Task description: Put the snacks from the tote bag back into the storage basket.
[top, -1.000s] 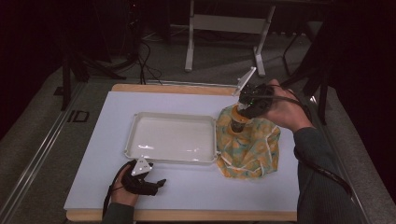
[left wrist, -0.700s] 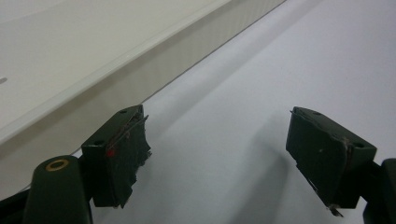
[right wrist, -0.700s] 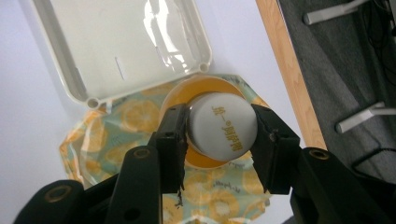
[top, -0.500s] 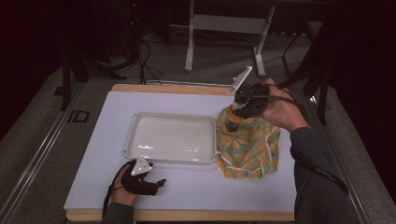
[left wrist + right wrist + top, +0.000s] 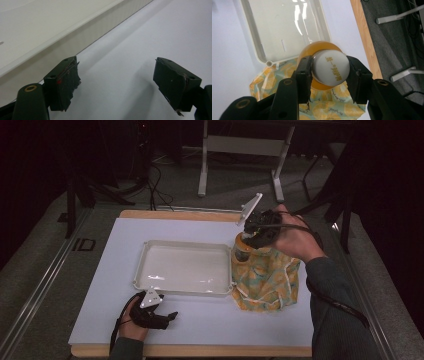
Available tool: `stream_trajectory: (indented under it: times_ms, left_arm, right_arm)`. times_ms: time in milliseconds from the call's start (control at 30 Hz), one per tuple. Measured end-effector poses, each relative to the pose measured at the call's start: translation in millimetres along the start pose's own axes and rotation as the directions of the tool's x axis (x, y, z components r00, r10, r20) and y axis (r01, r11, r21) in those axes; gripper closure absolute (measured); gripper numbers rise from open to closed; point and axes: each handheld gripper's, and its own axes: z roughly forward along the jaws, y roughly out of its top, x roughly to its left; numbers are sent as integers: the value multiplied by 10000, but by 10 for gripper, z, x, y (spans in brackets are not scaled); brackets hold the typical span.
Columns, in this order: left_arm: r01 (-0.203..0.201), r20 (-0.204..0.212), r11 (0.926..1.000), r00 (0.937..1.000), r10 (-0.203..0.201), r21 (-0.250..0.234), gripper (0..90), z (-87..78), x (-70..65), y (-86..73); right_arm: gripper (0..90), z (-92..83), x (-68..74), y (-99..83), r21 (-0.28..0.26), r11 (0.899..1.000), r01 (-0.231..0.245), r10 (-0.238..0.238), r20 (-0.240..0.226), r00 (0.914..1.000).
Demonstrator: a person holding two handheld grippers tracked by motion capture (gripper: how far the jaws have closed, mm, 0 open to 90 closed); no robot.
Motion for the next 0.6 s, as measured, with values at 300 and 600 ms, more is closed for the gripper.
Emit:
stream_trajectory:
  times_ms: [300, 600]
  left_arm:
    - [-25, 19, 10000, 10000, 25, 8, 206, -2, 1, 0]
    - [-21, -8, 10000, 10000, 21, -32, 206, -4, 1, -2]
  right_arm:
    - [586, 17, 48, 74, -127, 9998, 127, -130, -189, 9997]
    - [586, 23, 97, 153, -412, 9990, 147, -164, -391, 9991]
